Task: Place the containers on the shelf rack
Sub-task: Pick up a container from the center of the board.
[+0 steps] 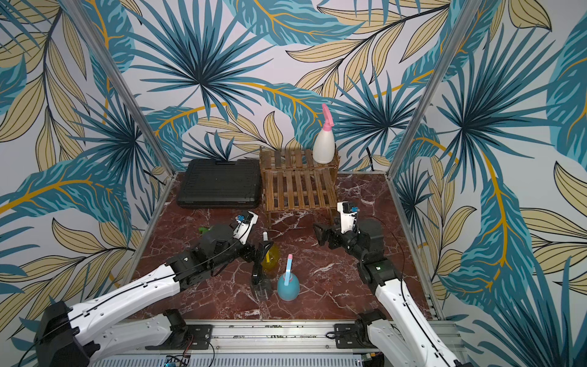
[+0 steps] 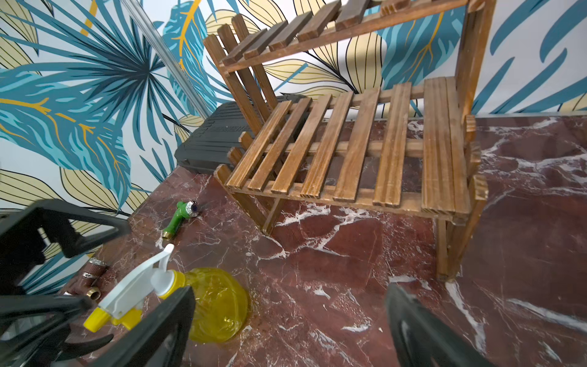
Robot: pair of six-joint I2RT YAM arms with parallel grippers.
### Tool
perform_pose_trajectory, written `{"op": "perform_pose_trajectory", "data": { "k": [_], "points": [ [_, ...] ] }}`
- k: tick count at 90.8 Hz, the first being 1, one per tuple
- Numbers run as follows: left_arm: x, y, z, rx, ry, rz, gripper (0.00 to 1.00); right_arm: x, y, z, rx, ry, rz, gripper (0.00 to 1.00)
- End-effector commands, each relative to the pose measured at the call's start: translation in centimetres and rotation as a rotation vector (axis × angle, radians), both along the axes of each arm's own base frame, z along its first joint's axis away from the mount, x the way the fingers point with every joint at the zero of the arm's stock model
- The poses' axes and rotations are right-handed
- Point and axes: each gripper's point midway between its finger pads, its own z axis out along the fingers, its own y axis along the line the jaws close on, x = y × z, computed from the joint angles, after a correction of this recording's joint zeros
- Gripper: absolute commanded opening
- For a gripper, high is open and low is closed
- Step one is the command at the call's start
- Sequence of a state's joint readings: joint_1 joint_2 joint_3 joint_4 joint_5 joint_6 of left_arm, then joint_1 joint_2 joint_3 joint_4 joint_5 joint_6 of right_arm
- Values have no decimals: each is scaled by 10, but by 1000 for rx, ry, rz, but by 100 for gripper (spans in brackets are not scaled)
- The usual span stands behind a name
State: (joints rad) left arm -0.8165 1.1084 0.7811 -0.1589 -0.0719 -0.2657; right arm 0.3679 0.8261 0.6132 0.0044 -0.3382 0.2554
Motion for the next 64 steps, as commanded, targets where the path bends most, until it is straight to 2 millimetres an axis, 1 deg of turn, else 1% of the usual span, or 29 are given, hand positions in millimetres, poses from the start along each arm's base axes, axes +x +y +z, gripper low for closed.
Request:
{"op": "perform_pose_trajectory", "data": {
  "k": [1, 4, 9, 16, 27, 36, 55, 64],
  "points": [
    [11, 4, 3, 24, 55, 118, 100, 2, 3, 2, 29, -23, 2, 99],
    [11, 9, -4, 63, 91, 148, 100, 2, 3, 0, 27, -20, 0, 99],
    [12, 13, -9, 109, 137, 179, 100, 2, 3, -3, 26, -16, -2, 99],
    [11, 16, -12, 150, 188, 204, 100, 3, 3, -7, 24, -8, -7, 99],
    [8, 13, -7, 174, 268, 212, 100, 4, 0, -15, 15, 4, -23, 99],
    [2, 10, -7, 200, 351, 210, 100, 4, 0, -20, 13, 11, -29, 99],
    [-10, 5, -23, 315, 505, 195, 100, 3, -2, -30, 19, 18, -41, 99],
    [-10, 3, -29, 354, 529, 189, 95, 2, -3, -34, 21, 19, -47, 99]
  ]
}}
